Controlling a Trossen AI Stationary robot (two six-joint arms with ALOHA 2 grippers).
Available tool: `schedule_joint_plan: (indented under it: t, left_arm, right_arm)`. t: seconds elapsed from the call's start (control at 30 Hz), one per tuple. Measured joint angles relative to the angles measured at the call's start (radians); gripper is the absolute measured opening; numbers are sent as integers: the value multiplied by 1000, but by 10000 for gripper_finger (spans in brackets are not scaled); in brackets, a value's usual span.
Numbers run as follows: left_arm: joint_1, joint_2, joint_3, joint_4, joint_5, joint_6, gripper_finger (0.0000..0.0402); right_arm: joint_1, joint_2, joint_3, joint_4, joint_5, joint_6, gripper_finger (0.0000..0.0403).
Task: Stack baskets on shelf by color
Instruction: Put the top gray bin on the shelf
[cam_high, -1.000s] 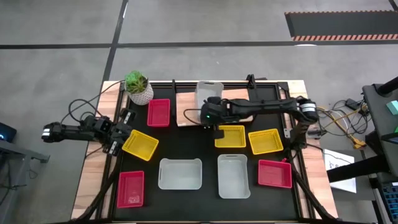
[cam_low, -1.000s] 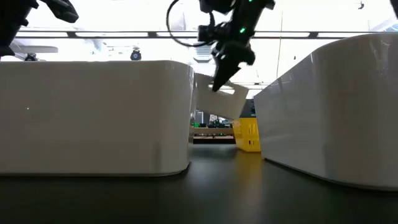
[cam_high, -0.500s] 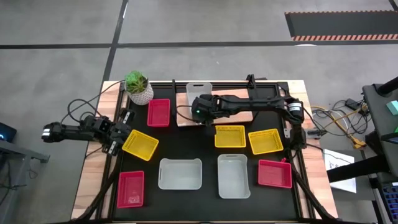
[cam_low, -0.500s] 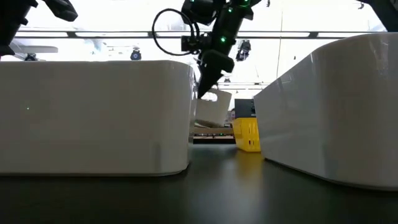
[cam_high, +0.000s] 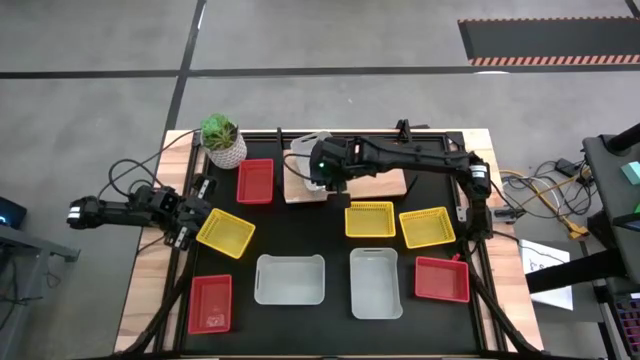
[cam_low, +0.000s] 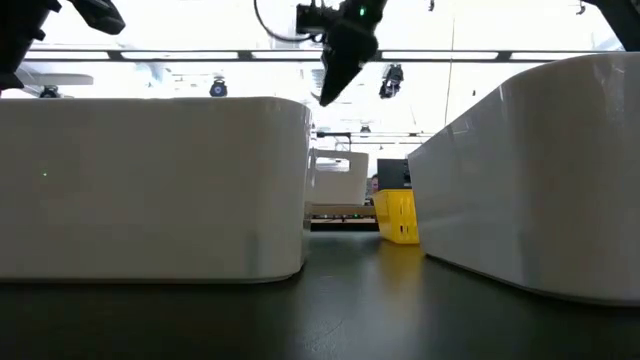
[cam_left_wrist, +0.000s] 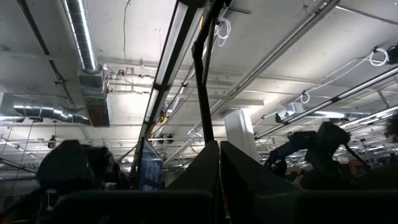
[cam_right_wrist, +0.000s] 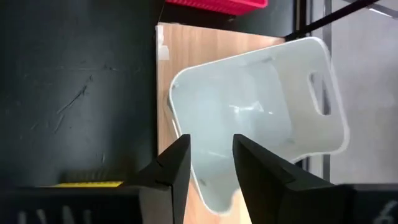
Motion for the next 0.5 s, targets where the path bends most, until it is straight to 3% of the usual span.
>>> schedule_joint_plan:
  t: [0.23,0.4,0.5]
  left_arm:
    - [0,-2,0,1,0,0,0]
    - [0,-1,0,1,0,0,0]
    - [0,0,0,0,0,0,0]
  right_arm:
    - [-64,-5,68,-140,5,-14,79]
    - [-165,-2,20,-152,-1,-8,25]
    - [-233,0,-40,-107,-24,-7,11]
